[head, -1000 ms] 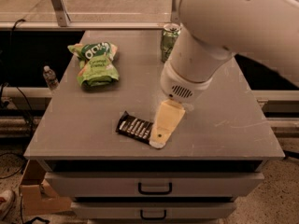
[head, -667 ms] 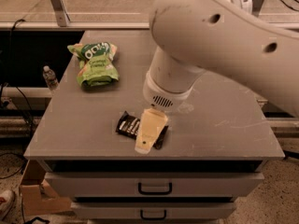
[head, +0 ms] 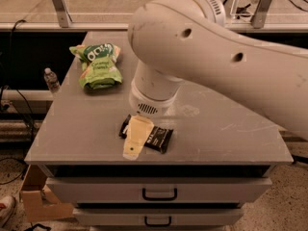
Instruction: Pick rxbar chocolate
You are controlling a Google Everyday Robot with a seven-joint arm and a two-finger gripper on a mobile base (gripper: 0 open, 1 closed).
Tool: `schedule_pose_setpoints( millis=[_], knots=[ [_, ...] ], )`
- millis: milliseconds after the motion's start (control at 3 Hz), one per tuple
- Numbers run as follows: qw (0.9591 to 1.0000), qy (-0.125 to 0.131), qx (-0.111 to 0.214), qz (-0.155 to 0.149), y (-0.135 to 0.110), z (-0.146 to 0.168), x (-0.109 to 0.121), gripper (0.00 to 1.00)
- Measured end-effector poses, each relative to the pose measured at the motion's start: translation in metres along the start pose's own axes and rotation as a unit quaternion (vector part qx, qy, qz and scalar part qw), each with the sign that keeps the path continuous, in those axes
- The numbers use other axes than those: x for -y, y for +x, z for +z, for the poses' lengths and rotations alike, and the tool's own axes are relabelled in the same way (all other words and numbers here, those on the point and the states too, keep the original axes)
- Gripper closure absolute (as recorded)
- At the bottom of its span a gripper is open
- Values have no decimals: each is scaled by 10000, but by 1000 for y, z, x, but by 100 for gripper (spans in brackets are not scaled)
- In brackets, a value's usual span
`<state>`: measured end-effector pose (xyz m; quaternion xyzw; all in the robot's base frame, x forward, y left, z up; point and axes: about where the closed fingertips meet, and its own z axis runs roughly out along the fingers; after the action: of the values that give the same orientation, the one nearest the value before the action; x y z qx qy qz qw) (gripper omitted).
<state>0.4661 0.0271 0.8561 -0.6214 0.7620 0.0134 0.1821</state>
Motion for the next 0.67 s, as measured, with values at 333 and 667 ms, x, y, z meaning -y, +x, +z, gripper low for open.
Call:
schedule_pose_setpoints(
  millis=[333,667],
  knots=[
    [10000,-81,44,-27,-6,9,3,0],
    [9997,-221,35,18,-4,16,8,0]
  ],
)
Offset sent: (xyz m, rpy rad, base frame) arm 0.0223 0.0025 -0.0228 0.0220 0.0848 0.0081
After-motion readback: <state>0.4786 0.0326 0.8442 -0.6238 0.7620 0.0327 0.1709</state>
